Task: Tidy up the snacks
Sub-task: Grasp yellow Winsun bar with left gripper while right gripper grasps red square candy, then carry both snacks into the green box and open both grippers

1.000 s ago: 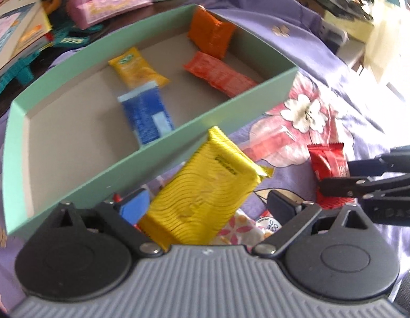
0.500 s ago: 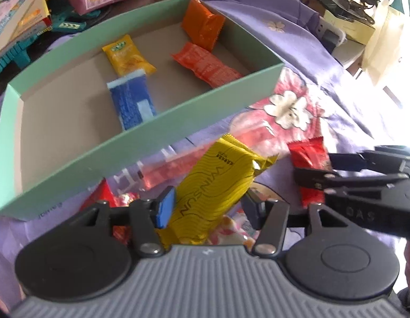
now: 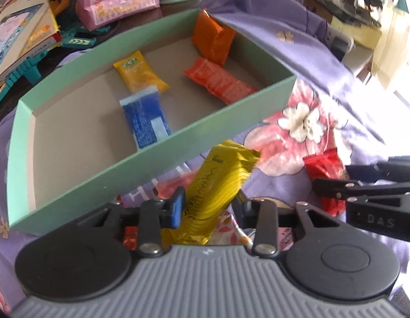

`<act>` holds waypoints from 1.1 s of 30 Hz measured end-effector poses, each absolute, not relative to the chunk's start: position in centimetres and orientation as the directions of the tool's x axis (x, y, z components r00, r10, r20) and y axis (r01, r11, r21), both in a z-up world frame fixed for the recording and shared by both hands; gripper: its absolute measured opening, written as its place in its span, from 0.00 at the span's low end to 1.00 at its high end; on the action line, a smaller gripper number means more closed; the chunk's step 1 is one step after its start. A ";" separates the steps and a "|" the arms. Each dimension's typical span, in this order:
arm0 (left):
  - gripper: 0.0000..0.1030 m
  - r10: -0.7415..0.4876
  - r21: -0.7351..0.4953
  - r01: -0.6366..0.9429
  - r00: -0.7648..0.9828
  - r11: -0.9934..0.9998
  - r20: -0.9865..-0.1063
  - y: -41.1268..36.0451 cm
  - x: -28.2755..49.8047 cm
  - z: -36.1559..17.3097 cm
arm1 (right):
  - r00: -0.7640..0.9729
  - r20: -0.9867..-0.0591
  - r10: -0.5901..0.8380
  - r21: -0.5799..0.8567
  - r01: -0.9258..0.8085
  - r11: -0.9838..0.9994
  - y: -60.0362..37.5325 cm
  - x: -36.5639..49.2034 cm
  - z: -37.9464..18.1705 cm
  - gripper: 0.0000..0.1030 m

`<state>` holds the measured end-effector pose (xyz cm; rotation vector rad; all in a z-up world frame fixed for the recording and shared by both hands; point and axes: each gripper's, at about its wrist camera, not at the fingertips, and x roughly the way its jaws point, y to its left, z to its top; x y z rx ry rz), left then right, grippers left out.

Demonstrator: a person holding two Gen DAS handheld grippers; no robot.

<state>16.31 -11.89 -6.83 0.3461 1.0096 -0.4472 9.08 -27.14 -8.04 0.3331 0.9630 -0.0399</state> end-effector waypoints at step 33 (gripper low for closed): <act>0.18 -0.251 -0.138 0.226 0.613 0.964 -0.749 0.5 22.4 3.3 | 0.653 -0.733 0.192 0.270 0.020 0.963 -21.7 18.3 1.6 0.31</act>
